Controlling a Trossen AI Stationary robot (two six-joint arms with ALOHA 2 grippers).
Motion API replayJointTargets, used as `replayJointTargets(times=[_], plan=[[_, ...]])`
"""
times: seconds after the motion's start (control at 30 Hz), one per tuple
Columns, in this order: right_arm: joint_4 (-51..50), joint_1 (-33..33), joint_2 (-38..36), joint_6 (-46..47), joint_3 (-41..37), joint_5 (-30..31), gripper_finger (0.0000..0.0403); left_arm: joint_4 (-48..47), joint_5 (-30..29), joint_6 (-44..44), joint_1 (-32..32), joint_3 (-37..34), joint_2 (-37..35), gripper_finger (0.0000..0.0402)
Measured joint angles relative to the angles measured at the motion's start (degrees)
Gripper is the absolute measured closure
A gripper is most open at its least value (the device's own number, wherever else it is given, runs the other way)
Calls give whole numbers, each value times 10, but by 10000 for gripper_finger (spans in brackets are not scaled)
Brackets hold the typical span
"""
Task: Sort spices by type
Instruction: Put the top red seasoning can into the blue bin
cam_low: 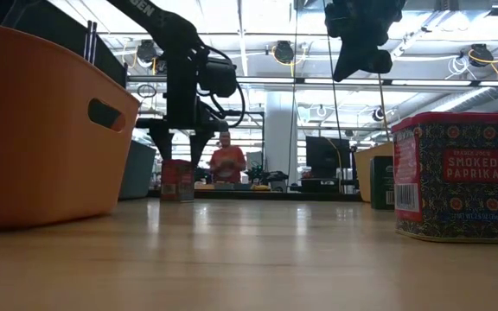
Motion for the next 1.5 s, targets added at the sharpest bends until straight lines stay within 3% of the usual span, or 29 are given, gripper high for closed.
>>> replayJointTargets(times=[0.4,0.63,0.9,1.2,1.5], plan=[[0,0,0,3,0,0,403,14,3,28,-15,0,37,115],[0,0,0,3,0,0,403,14,-2,31,-22,0,37,187],[0,-2,0,-2,0,29,403,12,28,47,-25,0,32,187],[0,-11,0,5,0,15,403,6,61,51,-31,0,-65,187],[0,-22,0,13,0,-6,403,-62,48,31,-25,0,-202,187]])
